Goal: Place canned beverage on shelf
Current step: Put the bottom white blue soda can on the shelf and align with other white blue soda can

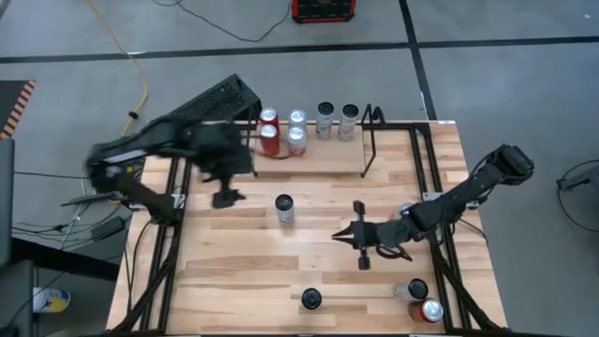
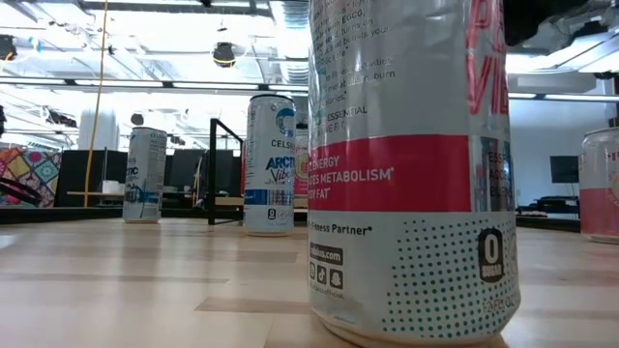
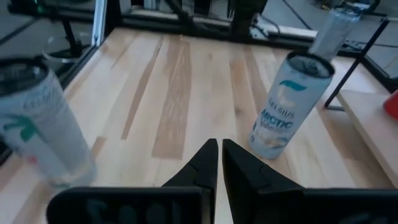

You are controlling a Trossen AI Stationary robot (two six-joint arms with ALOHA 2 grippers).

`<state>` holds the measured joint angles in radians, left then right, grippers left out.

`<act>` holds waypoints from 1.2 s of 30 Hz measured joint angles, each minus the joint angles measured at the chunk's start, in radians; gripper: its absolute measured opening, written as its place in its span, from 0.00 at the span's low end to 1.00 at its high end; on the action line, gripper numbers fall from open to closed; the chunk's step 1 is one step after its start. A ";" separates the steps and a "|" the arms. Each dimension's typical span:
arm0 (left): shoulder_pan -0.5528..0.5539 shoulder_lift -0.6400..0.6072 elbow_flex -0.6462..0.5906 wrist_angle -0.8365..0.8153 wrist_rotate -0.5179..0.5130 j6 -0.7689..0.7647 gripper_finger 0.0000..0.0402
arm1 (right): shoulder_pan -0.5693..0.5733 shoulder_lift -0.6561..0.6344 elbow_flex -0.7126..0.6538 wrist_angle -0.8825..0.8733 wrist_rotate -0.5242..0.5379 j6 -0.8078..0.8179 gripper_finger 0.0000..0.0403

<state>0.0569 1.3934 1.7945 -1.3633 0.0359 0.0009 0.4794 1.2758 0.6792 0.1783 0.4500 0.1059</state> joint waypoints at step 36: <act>-0.308 -0.926 -1.752 1.716 -0.225 -0.079 0.94 | -0.350 0.296 0.401 0.022 -0.195 -0.027 0.35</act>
<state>-0.2511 0.4673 0.0429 0.3523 -0.1886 -0.0783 0.1296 1.5716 1.0801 0.1998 0.2547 0.0789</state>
